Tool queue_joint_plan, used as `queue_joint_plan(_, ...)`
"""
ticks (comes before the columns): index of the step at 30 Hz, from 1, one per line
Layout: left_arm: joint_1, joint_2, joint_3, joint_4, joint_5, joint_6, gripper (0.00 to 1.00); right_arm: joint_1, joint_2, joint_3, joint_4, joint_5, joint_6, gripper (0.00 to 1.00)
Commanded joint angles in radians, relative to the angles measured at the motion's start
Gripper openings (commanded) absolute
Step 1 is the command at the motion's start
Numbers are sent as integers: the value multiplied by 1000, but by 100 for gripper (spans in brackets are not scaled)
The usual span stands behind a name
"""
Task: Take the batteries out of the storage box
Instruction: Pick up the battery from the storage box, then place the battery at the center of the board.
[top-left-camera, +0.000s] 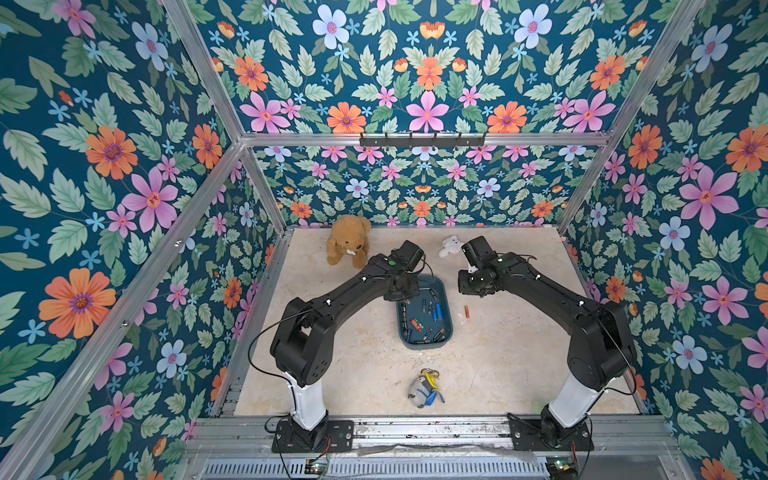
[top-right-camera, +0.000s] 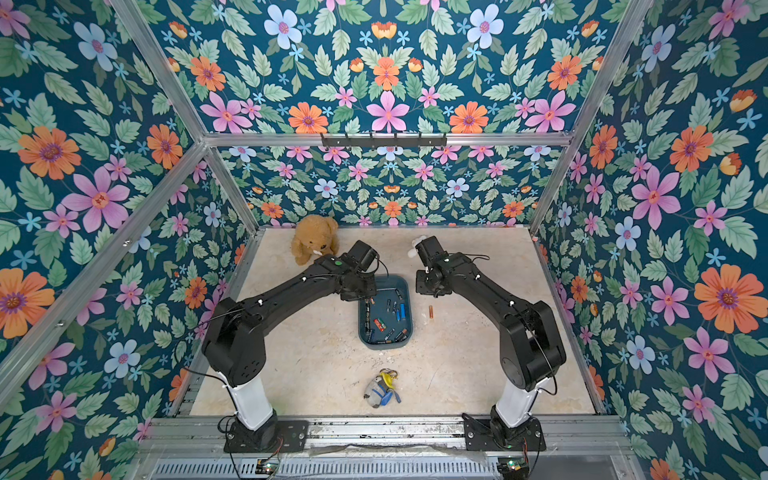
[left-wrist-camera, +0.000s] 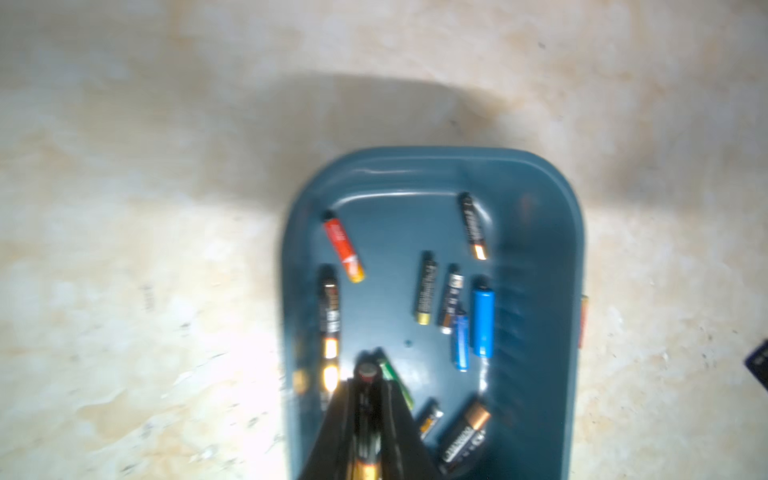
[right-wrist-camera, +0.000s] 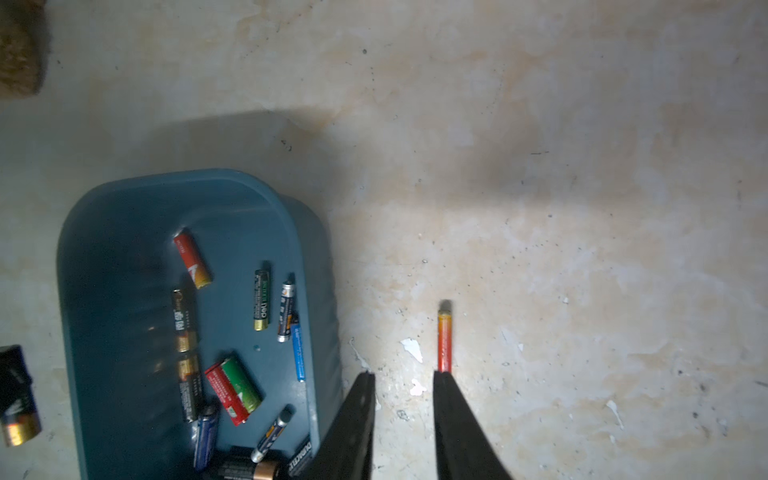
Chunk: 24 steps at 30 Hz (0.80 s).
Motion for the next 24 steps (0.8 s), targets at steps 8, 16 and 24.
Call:
queue_joint_plan(8,103,-87,-146,25,-29,113,14,63,79,97,-32,2,48,30)
queue_joint_plan(16,121,-52,-223,114,-29,167,14,92,145,163,-39,-10,67,30)
queue_joint_plan(24,133,-17,-264,201,-24,247,13,102,191,195,-39,-28,84,30)
